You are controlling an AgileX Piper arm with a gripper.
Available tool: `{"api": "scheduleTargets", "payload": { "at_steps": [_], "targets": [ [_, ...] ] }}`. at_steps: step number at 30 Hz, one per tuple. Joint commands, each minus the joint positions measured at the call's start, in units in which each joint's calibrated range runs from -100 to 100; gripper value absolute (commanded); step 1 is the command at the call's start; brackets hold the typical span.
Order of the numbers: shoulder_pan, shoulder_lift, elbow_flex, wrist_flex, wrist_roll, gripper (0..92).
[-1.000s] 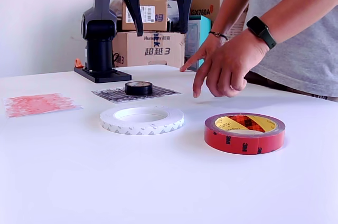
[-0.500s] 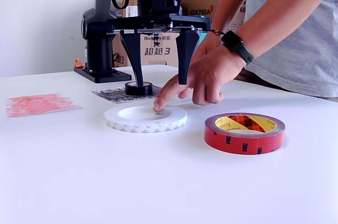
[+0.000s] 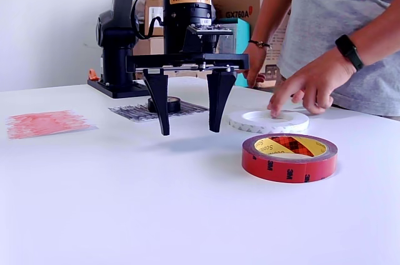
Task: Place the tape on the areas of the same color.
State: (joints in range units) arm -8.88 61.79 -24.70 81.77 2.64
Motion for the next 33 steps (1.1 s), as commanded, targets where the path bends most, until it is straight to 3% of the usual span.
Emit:
{"api": "scheduleTargets", "payload": {
  "at_steps": [1, 12, 24, 33],
  "targets": [
    [-0.3, 0.1, 0.5, -0.3, -0.3, 71.8],
    [4.0, -1.4, 0.2, -0.3, -2.0, 71.8],
    [4.3, -11.7, 2.3, 3.6, -4.6, 71.7],
    [5.6, -22.3, 12.2, 4.7, -7.3, 71.7]
  ]
}}
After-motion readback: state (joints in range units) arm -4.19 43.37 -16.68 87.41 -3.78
